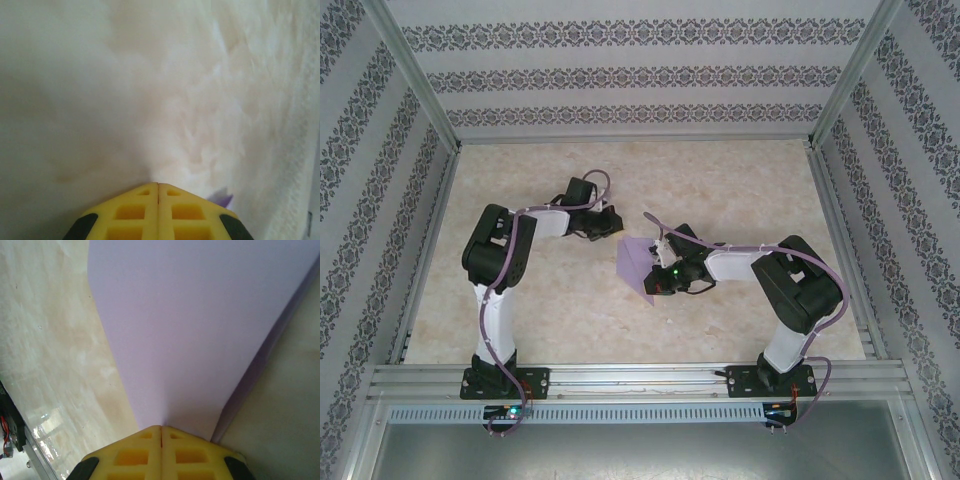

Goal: Fold a paper plane with a square sheet of paper (fold left side to right side)

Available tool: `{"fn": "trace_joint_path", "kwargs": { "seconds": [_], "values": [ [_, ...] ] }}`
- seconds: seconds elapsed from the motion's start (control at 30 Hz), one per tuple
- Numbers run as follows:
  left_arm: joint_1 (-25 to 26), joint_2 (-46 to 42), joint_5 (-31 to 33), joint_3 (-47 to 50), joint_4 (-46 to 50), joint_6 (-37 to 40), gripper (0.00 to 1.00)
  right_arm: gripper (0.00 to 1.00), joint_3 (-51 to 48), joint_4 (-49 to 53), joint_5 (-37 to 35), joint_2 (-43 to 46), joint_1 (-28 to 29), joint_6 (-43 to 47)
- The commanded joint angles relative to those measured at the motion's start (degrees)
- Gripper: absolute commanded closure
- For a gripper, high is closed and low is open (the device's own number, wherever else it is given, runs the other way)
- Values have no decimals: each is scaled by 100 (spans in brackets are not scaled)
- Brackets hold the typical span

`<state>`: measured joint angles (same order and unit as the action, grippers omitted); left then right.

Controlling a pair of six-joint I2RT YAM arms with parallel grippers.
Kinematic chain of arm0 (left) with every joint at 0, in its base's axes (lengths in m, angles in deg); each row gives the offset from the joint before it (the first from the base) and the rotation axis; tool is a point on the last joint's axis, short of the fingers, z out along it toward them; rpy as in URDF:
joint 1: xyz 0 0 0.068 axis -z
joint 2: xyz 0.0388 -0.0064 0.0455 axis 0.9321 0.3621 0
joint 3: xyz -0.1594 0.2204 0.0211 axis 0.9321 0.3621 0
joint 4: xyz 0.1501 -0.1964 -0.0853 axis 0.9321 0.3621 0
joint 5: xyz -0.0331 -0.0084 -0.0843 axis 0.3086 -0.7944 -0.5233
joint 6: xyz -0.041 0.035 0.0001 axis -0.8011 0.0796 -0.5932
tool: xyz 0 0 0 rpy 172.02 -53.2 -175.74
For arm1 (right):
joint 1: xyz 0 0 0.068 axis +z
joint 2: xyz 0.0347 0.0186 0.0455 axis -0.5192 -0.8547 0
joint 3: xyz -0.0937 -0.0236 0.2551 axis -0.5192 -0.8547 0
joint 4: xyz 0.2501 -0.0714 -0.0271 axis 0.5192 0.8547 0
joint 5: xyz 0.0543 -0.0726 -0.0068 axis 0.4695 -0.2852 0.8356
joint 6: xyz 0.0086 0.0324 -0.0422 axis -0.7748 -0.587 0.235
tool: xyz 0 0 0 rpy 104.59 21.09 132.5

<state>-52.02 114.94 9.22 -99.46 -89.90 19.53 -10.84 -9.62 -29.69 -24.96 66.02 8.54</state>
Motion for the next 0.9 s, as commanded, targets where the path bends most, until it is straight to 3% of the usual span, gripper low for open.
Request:
{"fn": "trace_joint_path", "kwargs": {
  "seconds": [0.0,0.17,0.4,0.57,0.67,0.87],
  "values": [
    [-120,-208,400,-96,313,395,98,100,-455,771,-710,-378,23,-113],
    [-118,-1034,388,288,435,615,98,100,-540,578,-624,-259,-90,-147],
    [309,-1858,-612,1403,-377,173,98,100,-549,505,-588,-258,-204,-89],
    [921,-1690,-1034,1524,-703,-103,98,100,-549,480,-598,-284,-218,-80],
    [1186,-1400,-957,1408,-713,-141,98,100,-540,472,-607,-311,-213,-80],
    [1226,-925,-571,1302,-573,-83,98,100,-566,458,-607,-290,-220,-80]
  ]
}}
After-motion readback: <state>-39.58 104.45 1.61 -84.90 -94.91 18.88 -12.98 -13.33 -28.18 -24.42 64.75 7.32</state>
